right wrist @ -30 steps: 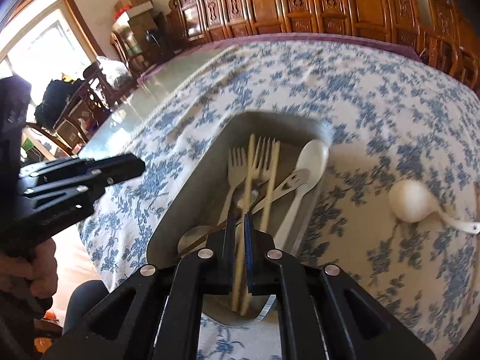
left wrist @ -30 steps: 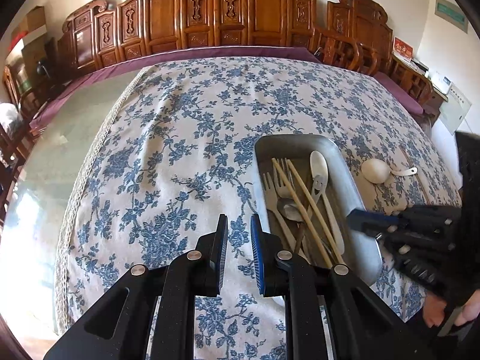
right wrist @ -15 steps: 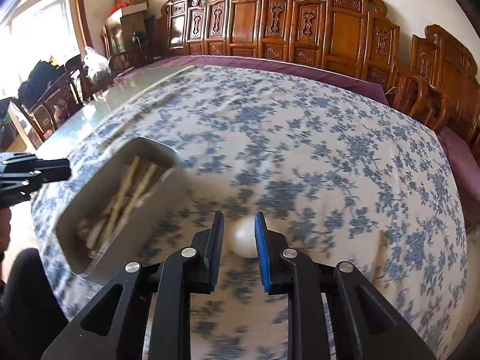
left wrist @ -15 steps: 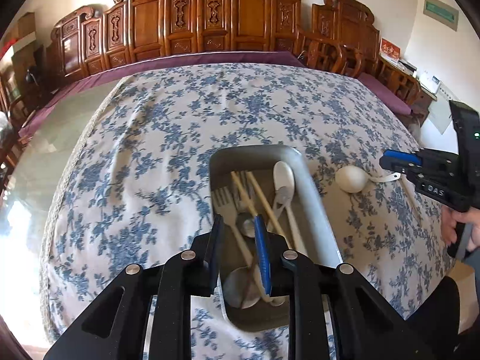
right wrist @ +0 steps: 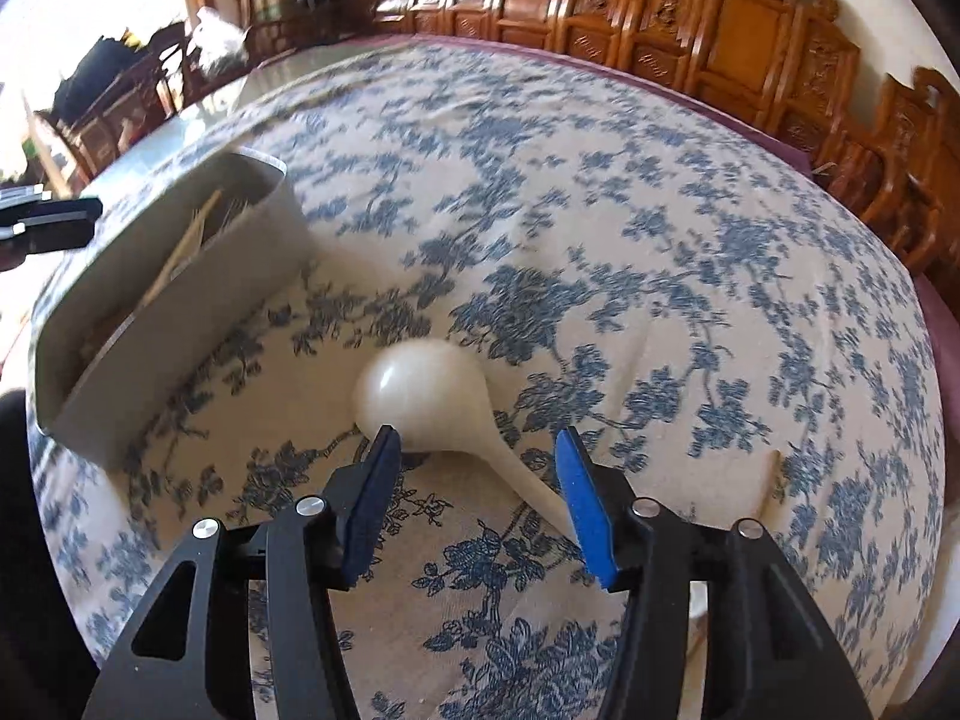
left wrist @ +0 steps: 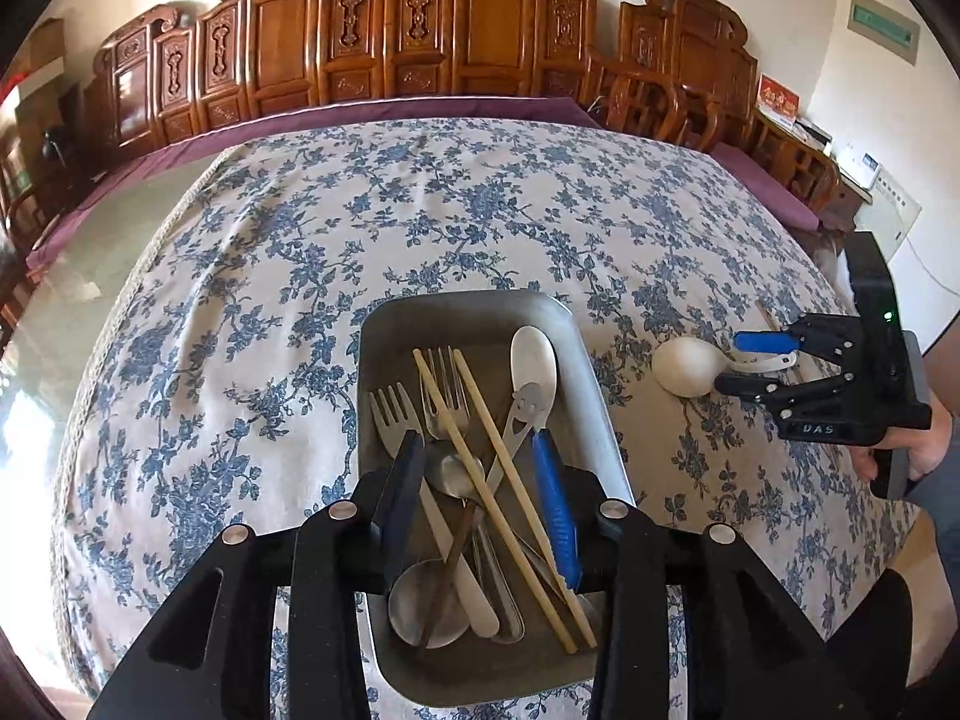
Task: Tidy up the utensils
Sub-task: 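Grasp the white ladle by its handle with the right tool, then lift the ladle with the right tool while the left tool grasps a wooden chopstick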
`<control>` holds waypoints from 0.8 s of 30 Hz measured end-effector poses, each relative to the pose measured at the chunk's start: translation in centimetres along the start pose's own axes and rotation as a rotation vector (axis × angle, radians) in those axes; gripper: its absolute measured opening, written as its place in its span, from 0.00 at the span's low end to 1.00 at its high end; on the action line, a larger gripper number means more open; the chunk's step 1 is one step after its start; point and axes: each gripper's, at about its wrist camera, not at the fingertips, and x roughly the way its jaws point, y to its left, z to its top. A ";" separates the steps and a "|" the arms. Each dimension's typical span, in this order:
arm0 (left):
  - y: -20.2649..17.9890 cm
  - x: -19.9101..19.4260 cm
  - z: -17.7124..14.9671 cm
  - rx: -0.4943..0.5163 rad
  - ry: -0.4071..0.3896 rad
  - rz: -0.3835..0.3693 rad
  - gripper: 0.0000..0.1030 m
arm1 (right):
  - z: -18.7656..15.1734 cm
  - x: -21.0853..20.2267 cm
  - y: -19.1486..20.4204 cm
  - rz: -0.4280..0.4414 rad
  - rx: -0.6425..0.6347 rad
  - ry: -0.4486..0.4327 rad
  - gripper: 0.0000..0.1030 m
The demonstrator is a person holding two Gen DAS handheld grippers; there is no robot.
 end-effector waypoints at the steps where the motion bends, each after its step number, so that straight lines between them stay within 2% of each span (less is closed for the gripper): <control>1: 0.0 0.0 0.0 0.000 0.001 0.001 0.34 | 0.1 0.3 0.2 0.002 -0.015 0.010 0.55; 6: 0.0 0.0 -0.1 -0.007 0.003 -0.001 0.35 | 0.5 1.2 0.2 0.001 -0.041 0.044 0.54; 9: -0.4 -0.1 -0.1 0.000 0.005 -0.004 0.35 | 0.3 1.1 -0.6 0.022 -0.021 0.052 0.50; 12: -0.8 -0.3 -0.3 0.009 0.005 -0.007 0.35 | 0.0 0.9 -1.5 0.017 0.013 0.052 0.36; 14: -1.1 -0.3 -0.3 0.011 0.005 -0.009 0.35 | -0.1 0.7 -2.2 0.017 0.056 0.052 0.20; 16: -1.5 -0.4 -0.2 0.012 0.005 -0.011 0.36 | -0.2 0.6 -2.5 0.046 0.083 0.048 0.13; 19: -2.4 -0.6 -0.1 0.026 0.000 -0.013 0.36 | -0.4 0.4 -2.2 0.055 0.092 0.044 0.08; 24: -4.0 -0.8 0.0 0.049 -0.002 -0.016 0.39 | -0.8 -1.6 -1.9 0.015 0.115 -0.007 0.05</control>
